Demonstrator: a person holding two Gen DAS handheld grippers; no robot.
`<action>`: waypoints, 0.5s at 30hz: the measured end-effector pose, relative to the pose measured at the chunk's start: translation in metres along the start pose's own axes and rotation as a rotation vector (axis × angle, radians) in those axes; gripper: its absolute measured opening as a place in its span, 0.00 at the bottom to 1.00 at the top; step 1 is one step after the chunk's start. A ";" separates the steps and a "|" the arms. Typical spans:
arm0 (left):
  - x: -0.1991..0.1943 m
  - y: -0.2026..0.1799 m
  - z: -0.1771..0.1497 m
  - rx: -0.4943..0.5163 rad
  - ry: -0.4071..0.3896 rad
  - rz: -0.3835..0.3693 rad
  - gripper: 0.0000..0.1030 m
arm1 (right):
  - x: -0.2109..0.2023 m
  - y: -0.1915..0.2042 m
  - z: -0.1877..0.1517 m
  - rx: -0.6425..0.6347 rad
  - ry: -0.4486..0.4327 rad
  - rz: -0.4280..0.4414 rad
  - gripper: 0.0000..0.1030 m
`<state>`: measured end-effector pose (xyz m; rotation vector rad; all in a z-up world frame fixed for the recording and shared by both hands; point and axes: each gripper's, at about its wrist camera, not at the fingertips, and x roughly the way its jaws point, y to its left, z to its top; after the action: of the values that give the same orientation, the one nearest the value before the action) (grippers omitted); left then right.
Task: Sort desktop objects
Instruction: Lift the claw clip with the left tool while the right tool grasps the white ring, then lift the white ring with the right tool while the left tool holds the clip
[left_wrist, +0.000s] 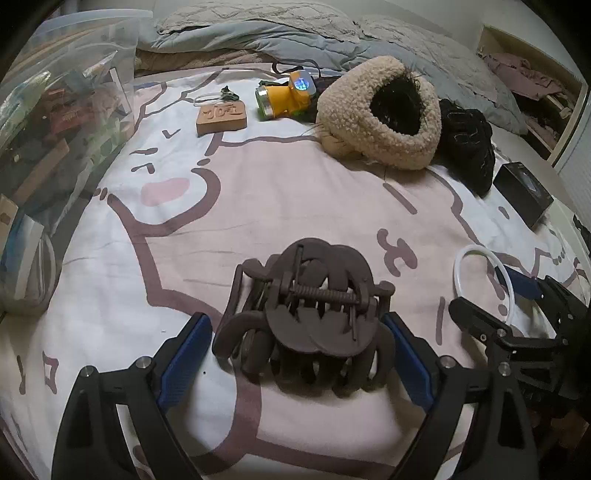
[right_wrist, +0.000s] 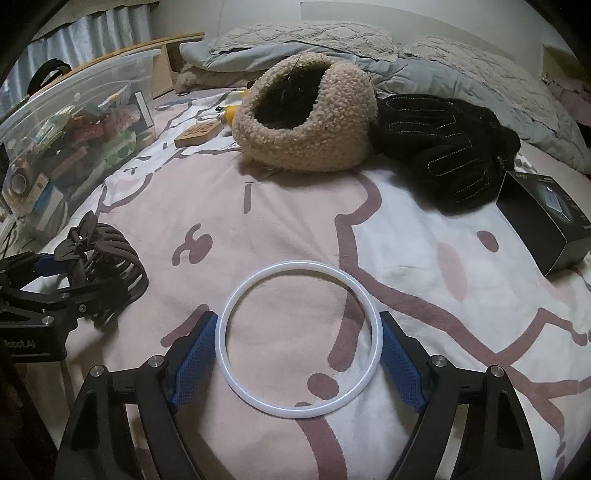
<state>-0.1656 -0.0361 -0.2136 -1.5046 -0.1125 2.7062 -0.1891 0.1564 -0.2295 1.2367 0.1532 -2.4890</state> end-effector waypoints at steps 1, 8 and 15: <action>0.000 0.001 0.001 -0.004 -0.002 -0.001 0.87 | 0.000 0.000 0.000 -0.003 -0.001 -0.005 0.82; -0.008 0.005 0.003 -0.040 -0.041 -0.023 0.85 | -0.002 -0.003 0.000 0.016 -0.002 -0.003 0.82; -0.007 0.005 0.003 -0.031 -0.030 -0.026 0.85 | -0.004 -0.006 0.001 0.034 -0.001 0.002 0.82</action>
<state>-0.1651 -0.0414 -0.2066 -1.4601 -0.1748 2.7195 -0.1895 0.1627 -0.2257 1.2484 0.1105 -2.5005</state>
